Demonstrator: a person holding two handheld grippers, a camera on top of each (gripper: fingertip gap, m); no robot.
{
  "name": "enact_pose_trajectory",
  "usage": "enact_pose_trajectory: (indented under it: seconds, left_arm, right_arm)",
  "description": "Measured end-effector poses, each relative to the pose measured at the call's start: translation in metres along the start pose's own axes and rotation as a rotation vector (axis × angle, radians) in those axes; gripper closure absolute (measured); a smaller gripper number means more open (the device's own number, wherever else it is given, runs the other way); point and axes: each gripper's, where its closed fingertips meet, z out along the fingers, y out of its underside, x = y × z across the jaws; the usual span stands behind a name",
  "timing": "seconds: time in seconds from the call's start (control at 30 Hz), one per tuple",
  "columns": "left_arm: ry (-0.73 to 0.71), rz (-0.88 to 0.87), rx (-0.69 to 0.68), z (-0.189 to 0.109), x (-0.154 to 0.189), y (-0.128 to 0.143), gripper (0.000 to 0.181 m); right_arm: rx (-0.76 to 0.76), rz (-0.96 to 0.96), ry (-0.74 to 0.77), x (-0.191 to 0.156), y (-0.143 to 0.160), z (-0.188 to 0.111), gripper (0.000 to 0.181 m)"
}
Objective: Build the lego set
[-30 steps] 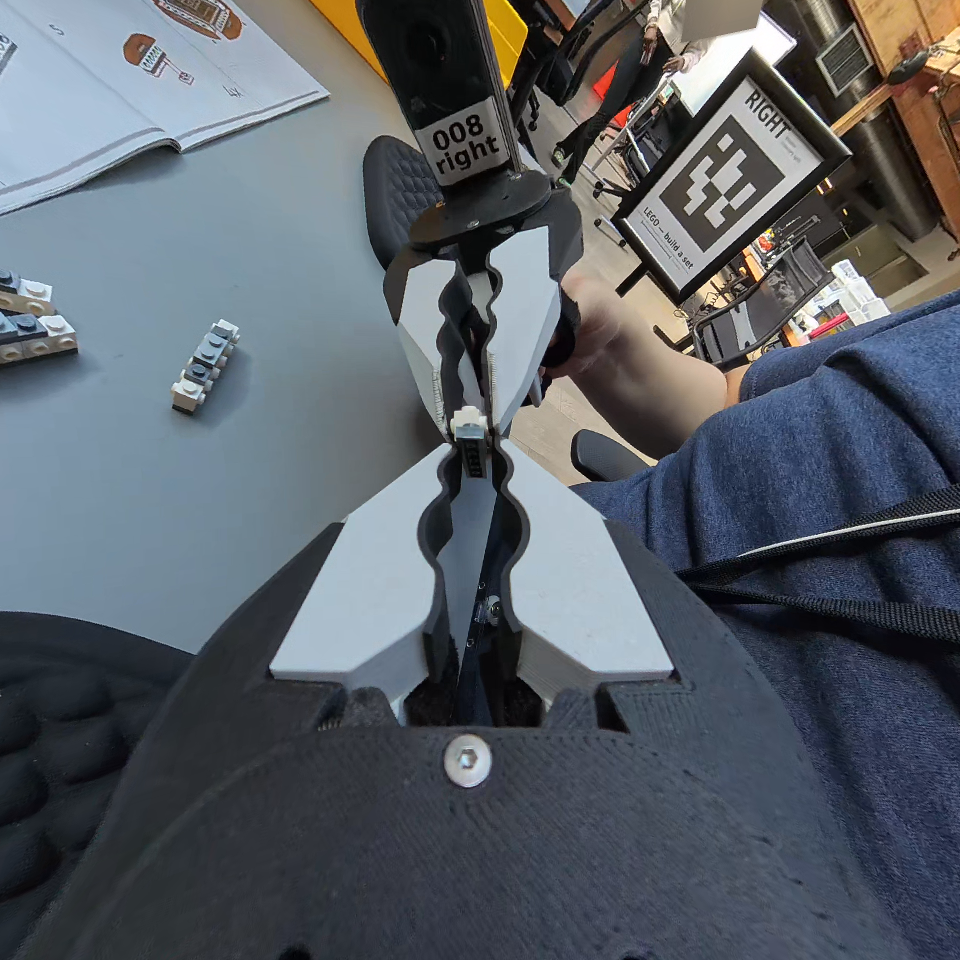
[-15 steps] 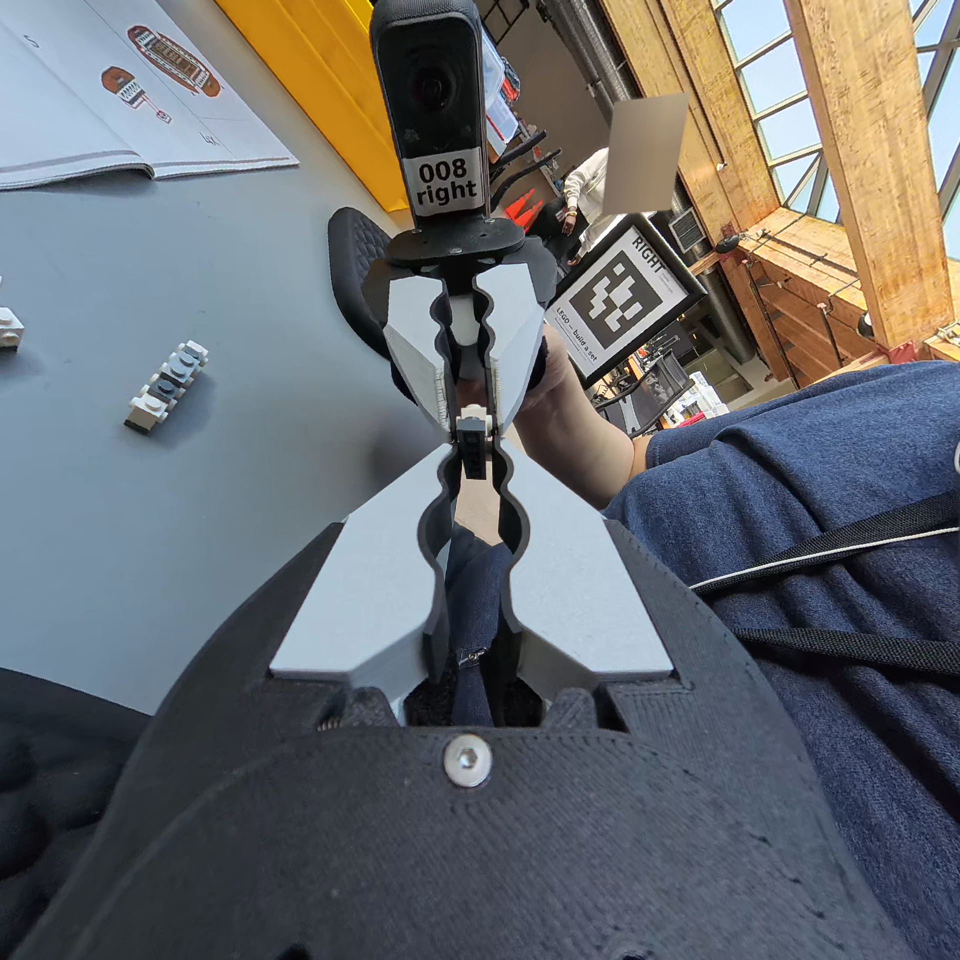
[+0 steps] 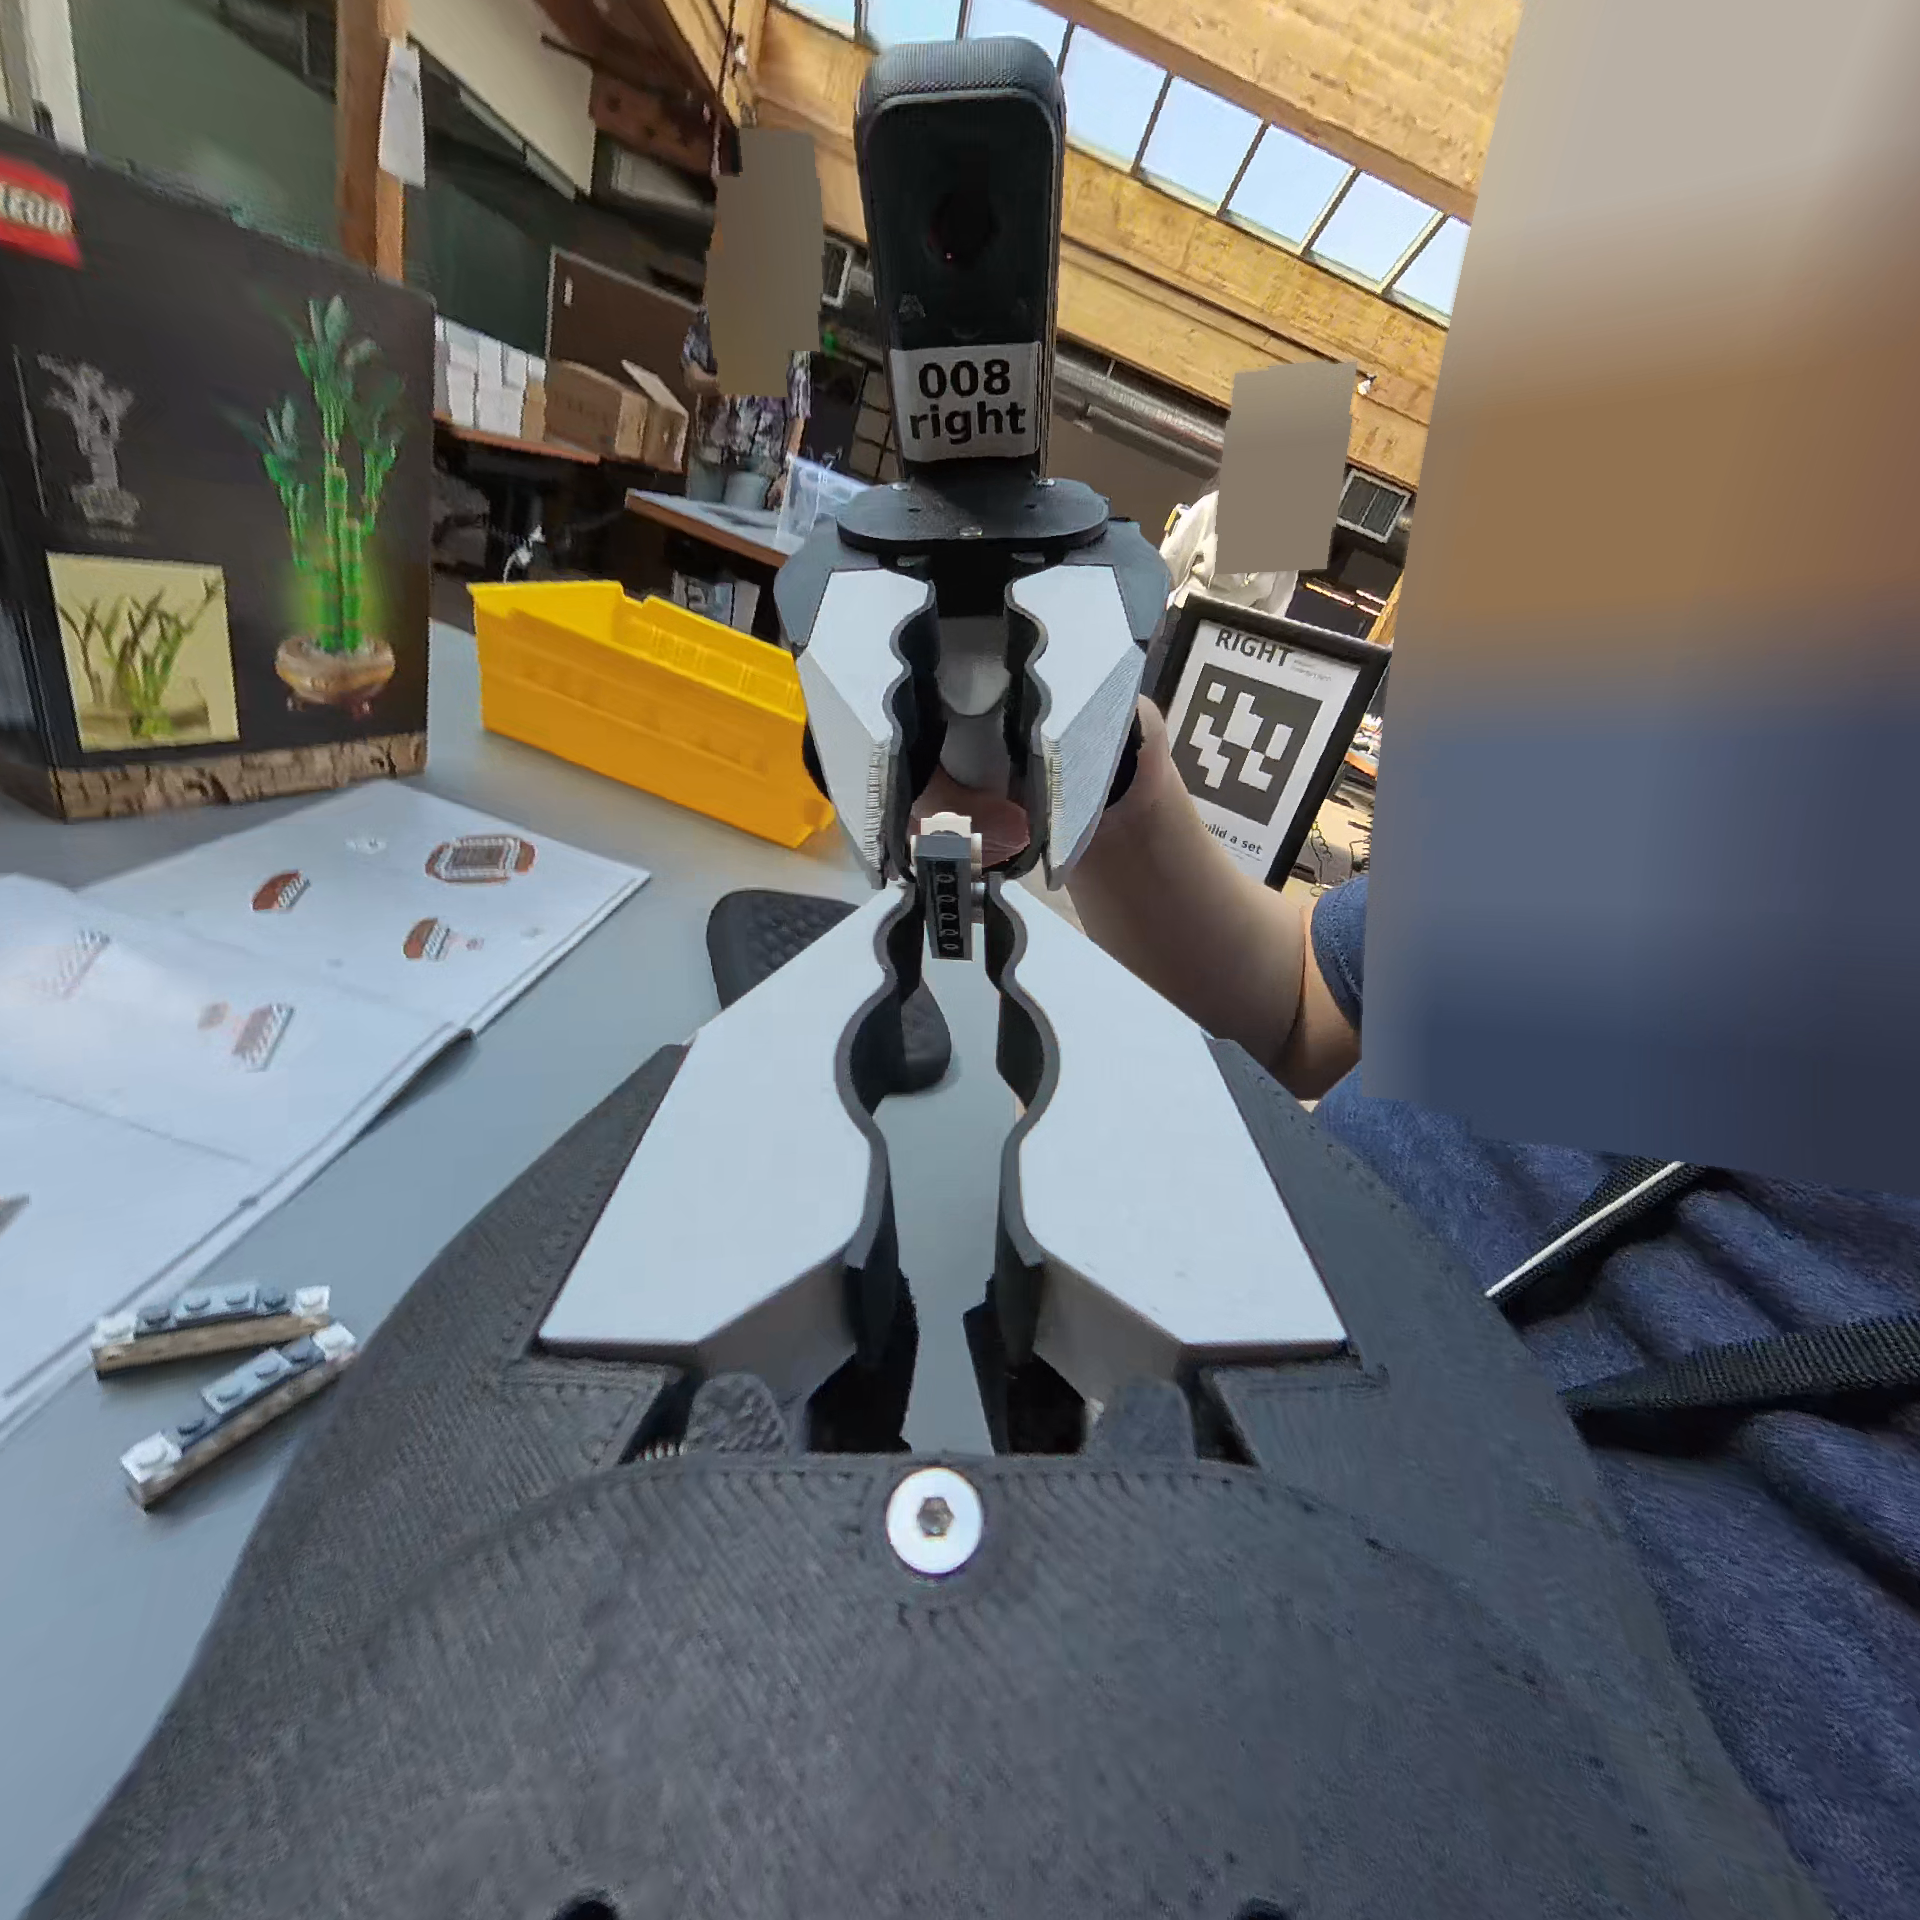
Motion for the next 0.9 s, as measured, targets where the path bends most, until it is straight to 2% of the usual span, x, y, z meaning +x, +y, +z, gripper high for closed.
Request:
enact_pose_trajectory:
  seconds: [0.13,0.3,0.4,0.47,0.57,0.67,0.77,0.9]
  left_arm:
    - [0.031,0.132,0.096,0.002,0.014,-0.040,0.172]
    - [0.053,0.191,0.132,0.001,0.026,-0.066,0.172]
    - [0.060,0.165,0.159,-0.001,0.029,-0.075,0.172]
    - [0.061,0.131,0.179,-0.002,0.029,-0.081,0.172]
    - [0.037,0.092,0.199,-0.004,0.026,-0.088,0.172]
    - [0.024,0.052,0.204,-0.003,0.024,-0.091,0.172]
    - [0.019,0.009,0.213,0.001,0.020,-0.093,0.172]
    - [0.023,-0.011,0.222,0.004,0.018,-0.095,0.173]
  right_arm:
    - [-0.042,-0.191,0.077,-0.015,-0.034,-0.008,0.153]
    - [-0.030,-0.327,0.151,-0.028,-0.056,-0.013,0.143]
    - [0.016,-0.404,0.241,-0.024,-0.063,-0.018,0.118]
    - [0.043,-0.553,0.325,-0.023,-0.063,-0.019,0.118]
    - [0.072,-0.890,0.592,-0.014,-0.066,-0.021,0.119]
    - [0.101,-1.150,0.778,-0.018,-0.072,-0.019,0.133]
    - [0.176,-1.265,0.890,-0.024,-0.085,-0.022,0.144]
    - [0.130,-1.264,0.914,-0.013,-0.086,-0.019,0.145]
